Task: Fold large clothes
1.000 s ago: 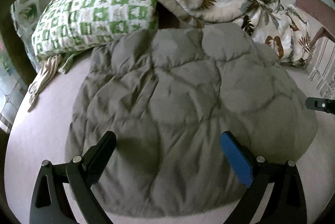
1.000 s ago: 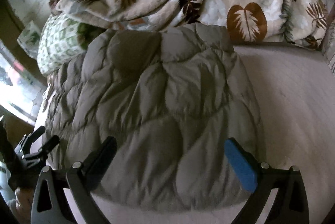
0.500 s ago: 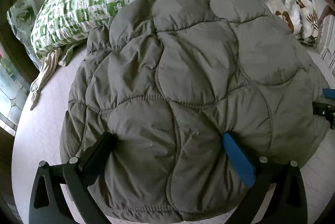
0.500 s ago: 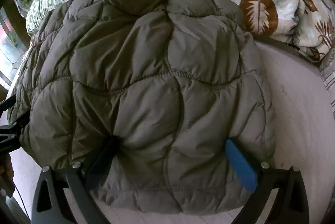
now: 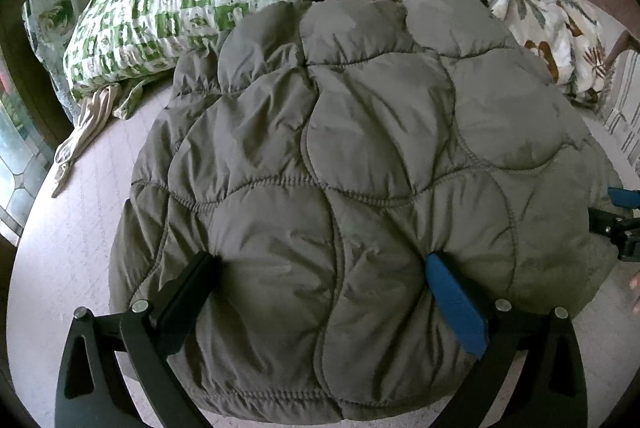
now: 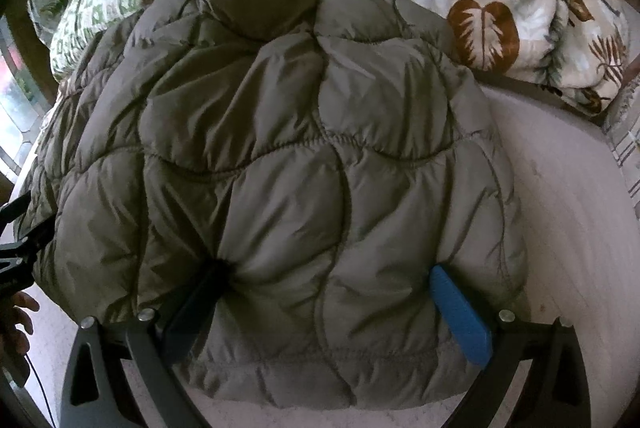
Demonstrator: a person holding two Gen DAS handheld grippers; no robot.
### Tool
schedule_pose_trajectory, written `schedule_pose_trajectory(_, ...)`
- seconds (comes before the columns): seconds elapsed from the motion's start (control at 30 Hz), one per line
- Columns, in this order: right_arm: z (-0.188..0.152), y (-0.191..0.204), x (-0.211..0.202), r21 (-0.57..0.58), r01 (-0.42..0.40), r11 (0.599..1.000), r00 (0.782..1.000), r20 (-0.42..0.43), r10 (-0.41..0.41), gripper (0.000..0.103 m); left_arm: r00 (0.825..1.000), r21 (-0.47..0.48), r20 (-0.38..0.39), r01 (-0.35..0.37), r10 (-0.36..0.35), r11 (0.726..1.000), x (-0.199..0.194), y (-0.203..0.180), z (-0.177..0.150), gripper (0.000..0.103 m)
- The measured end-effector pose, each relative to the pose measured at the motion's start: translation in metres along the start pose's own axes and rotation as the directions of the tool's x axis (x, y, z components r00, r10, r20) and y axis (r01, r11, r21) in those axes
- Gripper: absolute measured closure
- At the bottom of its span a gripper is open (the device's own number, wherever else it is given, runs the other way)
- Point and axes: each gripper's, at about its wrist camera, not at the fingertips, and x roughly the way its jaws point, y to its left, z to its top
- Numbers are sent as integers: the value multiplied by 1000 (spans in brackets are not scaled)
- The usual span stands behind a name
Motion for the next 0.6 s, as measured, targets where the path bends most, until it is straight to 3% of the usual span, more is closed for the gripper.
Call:
schedule_pose_trajectory(0.2,-7,5,-1,-15,5,1000,1000,-1,-5,0,1000,-20,20,4,-4,1000,-1,0,0,0)
schedule_pose_trajectory(0.47,-11,6,-1,-32,3,999,1000,18,-3,0,999,-29,-42,1,-3,1000,0,1,12,0)
schedule_pose_trajectory(0.6,-6,5,-1,-48,6,999,1000,-19,-7,0,999,-65,-42,10,-13,998,-12,11,20,0)
